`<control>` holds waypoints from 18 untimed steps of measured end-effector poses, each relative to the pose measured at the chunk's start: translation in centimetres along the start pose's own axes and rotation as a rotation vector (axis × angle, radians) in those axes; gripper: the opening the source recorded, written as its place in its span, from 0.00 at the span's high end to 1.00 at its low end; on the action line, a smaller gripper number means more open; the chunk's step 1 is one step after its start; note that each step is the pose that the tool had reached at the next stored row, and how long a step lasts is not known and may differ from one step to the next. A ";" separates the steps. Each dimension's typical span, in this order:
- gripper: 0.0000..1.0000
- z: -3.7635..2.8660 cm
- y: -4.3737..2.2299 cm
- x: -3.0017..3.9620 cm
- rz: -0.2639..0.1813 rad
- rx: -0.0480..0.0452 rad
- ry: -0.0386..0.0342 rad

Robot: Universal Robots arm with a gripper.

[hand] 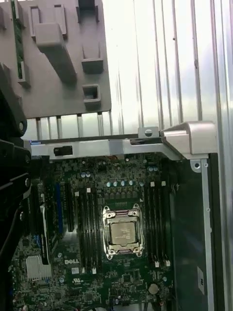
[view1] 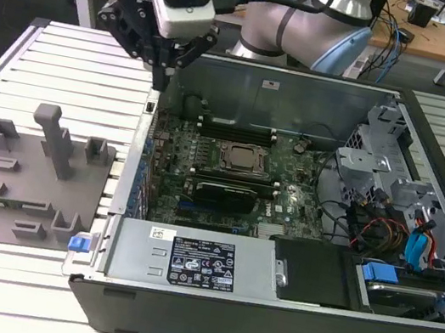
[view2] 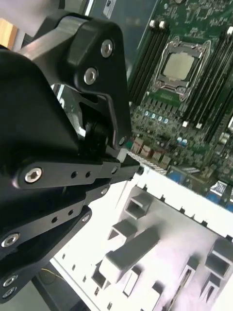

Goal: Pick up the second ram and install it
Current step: 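Reach for the second ram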

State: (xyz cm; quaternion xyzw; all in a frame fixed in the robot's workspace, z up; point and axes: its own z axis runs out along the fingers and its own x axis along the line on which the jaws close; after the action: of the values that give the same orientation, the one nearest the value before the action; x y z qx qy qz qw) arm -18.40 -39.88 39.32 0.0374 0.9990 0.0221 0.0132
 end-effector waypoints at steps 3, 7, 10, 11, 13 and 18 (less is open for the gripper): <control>0.89 -0.04 -0.12 1.56 0.000 0.0001 0.0000; 0.89 -0.09 -0.28 3.75 0.000 0.0000 -0.0001; 0.89 -0.12 -0.38 5.06 0.000 0.0001 -0.0001; 0.89 -0.14 -0.49 6.51 0.000 0.0001 0.0000; 0.89 -0.15 -0.57 7.68 0.000 0.0000 0.0000; 0.89 -0.17 -0.73 9.78 0.000 0.0000 -0.0001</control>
State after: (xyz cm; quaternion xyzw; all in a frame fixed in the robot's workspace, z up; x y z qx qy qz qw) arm -28.21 -39.88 39.22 0.0374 0.9990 0.0221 0.0132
